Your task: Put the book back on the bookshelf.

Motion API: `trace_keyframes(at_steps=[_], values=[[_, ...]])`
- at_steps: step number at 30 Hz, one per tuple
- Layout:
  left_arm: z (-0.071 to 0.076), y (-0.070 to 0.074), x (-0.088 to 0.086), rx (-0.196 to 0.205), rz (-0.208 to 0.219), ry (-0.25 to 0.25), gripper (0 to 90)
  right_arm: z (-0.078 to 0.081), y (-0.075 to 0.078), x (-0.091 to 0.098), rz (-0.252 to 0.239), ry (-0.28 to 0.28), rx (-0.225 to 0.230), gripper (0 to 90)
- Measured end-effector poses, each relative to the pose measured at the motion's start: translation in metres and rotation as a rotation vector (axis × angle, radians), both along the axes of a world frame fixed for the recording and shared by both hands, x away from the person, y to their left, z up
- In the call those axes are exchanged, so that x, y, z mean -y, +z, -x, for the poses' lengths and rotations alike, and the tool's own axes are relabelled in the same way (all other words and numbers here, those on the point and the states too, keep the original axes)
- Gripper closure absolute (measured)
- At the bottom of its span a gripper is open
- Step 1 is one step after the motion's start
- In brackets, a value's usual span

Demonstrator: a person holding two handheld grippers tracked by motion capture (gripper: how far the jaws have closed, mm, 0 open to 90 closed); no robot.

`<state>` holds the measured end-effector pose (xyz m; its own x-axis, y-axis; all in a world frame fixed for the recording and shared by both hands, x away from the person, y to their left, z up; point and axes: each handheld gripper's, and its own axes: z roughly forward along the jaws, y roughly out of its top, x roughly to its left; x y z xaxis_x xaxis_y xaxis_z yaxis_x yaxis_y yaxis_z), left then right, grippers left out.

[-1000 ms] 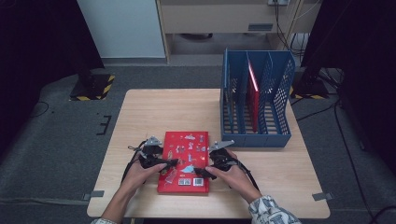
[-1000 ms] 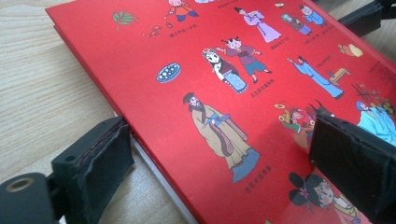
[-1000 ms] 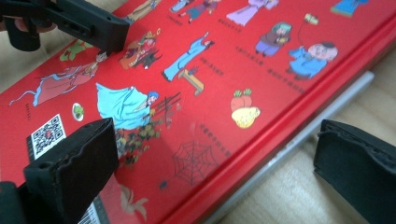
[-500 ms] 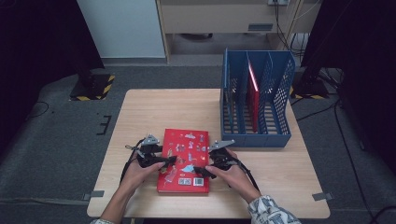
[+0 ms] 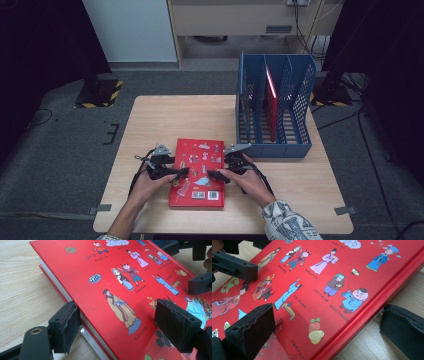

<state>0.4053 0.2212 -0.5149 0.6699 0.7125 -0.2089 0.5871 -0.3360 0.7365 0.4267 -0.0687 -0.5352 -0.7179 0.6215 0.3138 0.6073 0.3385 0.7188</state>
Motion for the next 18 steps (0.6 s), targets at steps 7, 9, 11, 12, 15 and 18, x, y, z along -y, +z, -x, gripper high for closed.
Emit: trace_keyframes(at_steps=[7, 9, 11, 12, 15, 18], values=[[0.005, 0.005, 0.003, 0.034, -0.02, -0.029, 24.4, 0.007, 0.008, -0.001, 0.017, 0.021, 0.008, 4.5], [0.008, 0.007, 0.002, 0.049, -0.014, -0.024, 27.2, 0.009, 0.012, -0.001, 0.026, 0.007, 0.017, 6.9], [0.009, 0.008, 0.002, 0.056, -0.014, -0.025, 28.6, 0.011, 0.016, -0.001, 0.039, 0.003, 0.034, 8.7], [0.01, 0.009, 0.002, 0.057, -0.013, -0.026, 29.0, 0.013, 0.018, -0.001, 0.049, 0.002, 0.034, 8.8], [0.01, 0.01, 0.001, 0.051, -0.009, -0.029, 29.2, 0.016, 0.022, -0.002, 0.064, -0.002, 0.038, 8.8], [0.011, 0.012, -0.001, 0.053, 0.001, -0.028, 31.3, 0.017, 0.025, -0.003, 0.076, -0.003, 0.047, 8.8]])
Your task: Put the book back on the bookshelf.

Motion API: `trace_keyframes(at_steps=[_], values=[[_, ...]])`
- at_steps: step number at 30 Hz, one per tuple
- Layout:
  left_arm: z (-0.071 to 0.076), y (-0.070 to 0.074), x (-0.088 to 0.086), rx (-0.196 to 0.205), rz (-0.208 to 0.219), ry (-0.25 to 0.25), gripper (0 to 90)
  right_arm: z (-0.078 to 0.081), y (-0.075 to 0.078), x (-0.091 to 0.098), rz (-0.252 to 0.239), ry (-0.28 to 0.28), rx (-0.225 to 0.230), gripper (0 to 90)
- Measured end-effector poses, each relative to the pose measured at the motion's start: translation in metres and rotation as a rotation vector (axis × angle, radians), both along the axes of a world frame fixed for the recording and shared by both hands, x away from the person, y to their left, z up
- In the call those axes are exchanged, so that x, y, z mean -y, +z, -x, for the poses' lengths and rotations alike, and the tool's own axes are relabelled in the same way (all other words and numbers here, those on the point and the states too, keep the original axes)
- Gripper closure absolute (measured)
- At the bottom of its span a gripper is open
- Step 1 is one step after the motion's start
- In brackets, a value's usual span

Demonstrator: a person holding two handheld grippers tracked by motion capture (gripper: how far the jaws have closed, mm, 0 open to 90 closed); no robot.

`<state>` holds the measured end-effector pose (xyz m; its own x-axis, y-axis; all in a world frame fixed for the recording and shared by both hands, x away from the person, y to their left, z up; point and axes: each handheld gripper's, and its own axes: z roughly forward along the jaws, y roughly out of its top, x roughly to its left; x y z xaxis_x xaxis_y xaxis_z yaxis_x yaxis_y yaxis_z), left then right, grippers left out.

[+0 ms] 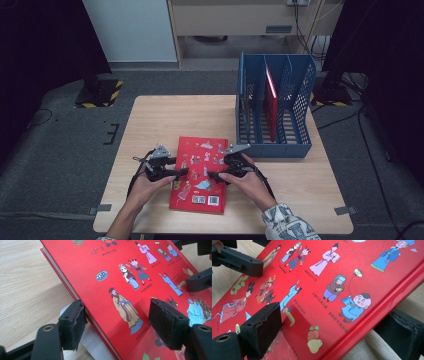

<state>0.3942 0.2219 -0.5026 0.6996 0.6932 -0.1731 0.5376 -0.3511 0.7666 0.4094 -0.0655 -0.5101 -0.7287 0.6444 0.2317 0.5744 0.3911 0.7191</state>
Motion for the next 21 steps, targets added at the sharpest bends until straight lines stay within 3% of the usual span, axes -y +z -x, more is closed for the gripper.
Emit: trace_keyframes(at_steps=[1, 5, 10, 21], values=[[0.0, 0.0, 0.0, -0.001, 0.002, 0.0, 32.1, 0.001, 0.001, 0.0, 0.0, -0.002, -0.015, 8.8], [0.0, 0.001, -0.001, -0.018, 0.029, 0.002, 30.0, -0.001, 0.001, -0.001, 0.009, 0.01, -0.001, 8.8], [0.001, 0.004, -0.001, 0.004, 0.015, 0.009, 32.9, -0.001, 0.003, -0.001, 0.014, 0.007, -0.01, 8.8], [0.005, 0.026, -0.01, 0.03, 0.084, 0.015, 39.5, 0.0, 0.032, -0.011, 0.054, 0.015, 0.049, 13.3]])
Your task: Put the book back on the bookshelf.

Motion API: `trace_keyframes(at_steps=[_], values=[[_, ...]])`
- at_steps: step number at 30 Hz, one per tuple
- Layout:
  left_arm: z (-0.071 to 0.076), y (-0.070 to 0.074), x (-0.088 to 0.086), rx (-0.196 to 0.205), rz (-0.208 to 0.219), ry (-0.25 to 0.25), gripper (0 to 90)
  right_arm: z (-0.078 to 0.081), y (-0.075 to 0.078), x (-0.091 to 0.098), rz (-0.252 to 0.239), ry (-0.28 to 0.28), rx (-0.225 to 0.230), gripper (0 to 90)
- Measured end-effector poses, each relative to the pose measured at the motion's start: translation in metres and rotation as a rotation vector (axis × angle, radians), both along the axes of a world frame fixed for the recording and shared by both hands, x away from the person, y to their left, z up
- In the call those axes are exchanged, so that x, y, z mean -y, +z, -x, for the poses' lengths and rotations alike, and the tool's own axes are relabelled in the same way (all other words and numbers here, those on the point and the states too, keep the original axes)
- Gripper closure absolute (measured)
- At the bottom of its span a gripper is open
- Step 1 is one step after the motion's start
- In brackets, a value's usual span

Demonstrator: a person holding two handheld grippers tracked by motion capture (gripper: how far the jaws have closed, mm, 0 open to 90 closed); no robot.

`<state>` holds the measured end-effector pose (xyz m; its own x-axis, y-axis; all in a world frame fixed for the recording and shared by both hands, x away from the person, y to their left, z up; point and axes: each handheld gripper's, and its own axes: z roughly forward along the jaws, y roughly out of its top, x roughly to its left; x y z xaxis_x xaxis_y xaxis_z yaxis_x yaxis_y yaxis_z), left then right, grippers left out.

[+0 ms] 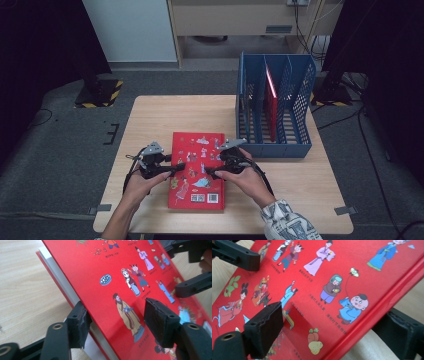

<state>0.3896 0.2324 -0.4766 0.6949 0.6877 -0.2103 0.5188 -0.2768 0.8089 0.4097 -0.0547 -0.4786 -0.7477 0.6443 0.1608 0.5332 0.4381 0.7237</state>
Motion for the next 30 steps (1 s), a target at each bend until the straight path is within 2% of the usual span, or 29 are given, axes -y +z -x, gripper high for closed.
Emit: trace_keyframes(at_steps=[4, 7, 13, 18, 23, 30], values=[[0.002, 0.006, -0.001, 0.006, 0.002, 0.019, 41.6, -0.003, 0.009, -0.001, 0.002, -0.004, 0.016, 17.8], [0.003, 0.009, -0.003, 0.006, 0.015, 0.021, 44.8, -0.005, 0.012, -0.003, 0.002, -0.006, 0.015, 19.0], [0.003, 0.016, -0.004, 0.007, 0.012, 0.018, 48.2, -0.009, 0.016, -0.006, 0.009, -0.007, 0.02, 20.4], [0.005, 0.027, -0.006, 0.022, 0.011, 0.007, 51.3, -0.01, 0.023, -0.006, -0.002, -0.008, 0.035, 23.3], [0.009, 0.036, -0.007, 0.046, 0.005, 0.005, 54.0, -0.011, 0.027, -0.007, -0.017, -0.009, 0.03, 23.6], [0.012, 0.051, -0.01, 0.067, 0.036, -0.006, 59.9, -0.012, 0.037, -0.01, -0.028, 0.002, 0.047, 24.2]])
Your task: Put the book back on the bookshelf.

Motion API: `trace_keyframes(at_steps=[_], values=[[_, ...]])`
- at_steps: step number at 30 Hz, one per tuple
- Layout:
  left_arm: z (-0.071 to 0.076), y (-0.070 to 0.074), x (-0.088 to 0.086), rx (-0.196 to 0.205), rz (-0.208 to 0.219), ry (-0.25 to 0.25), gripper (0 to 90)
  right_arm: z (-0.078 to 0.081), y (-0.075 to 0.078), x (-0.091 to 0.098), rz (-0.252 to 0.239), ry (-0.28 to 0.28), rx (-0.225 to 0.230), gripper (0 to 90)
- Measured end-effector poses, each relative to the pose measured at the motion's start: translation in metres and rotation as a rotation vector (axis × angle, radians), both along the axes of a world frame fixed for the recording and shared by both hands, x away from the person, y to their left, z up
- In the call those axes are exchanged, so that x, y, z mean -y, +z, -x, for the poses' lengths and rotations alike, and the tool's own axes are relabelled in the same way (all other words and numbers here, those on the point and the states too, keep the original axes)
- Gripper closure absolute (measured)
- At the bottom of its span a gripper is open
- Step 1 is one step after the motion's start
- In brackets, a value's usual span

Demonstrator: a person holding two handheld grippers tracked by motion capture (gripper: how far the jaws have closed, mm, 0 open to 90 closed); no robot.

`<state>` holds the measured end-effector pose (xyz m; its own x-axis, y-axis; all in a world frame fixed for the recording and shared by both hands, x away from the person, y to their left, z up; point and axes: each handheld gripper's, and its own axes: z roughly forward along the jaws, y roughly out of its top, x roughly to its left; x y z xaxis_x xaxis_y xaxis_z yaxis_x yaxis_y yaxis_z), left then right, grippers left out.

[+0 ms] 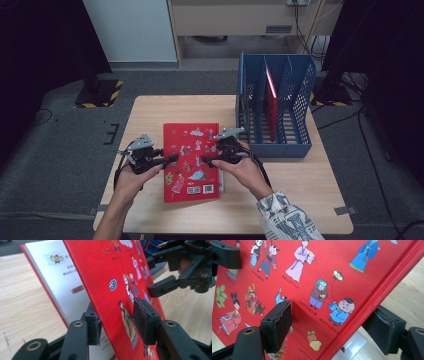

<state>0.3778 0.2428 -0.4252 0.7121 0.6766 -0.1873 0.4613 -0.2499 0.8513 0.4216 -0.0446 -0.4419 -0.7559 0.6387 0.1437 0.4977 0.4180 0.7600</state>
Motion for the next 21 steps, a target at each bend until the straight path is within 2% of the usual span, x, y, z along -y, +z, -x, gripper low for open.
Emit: trace_keyframes(at_steps=[5, 10, 12, 17, 21], values=[[0.001, 0.008, -0.001, 0.011, -0.006, -0.006, 60.7, 0.0, 0.006, -0.002, -0.009, 0.003, 0.01, 25.2], [0.002, 0.012, 0.001, 0.026, 0.011, -0.018, 60.6, 0.003, 0.016, -0.002, -0.048, 0.017, 0.041, 33.3], [0.002, 0.013, 0.0, 0.028, 0.019, -0.026, 60.2, 0.003, 0.02, -0.005, -0.044, 0.025, 0.051, 33.3], [-0.001, 0.005, -0.007, 0.032, 0.03, -0.007, 56.2, 0.003, 0.021, -0.004, -0.052, 0.031, 0.067, 38.9], [-0.002, 0.002, -0.01, 0.024, 0.055, -0.023, 58.5, 0.003, 0.021, -0.004, -0.053, 0.035, 0.067, 38.9]])
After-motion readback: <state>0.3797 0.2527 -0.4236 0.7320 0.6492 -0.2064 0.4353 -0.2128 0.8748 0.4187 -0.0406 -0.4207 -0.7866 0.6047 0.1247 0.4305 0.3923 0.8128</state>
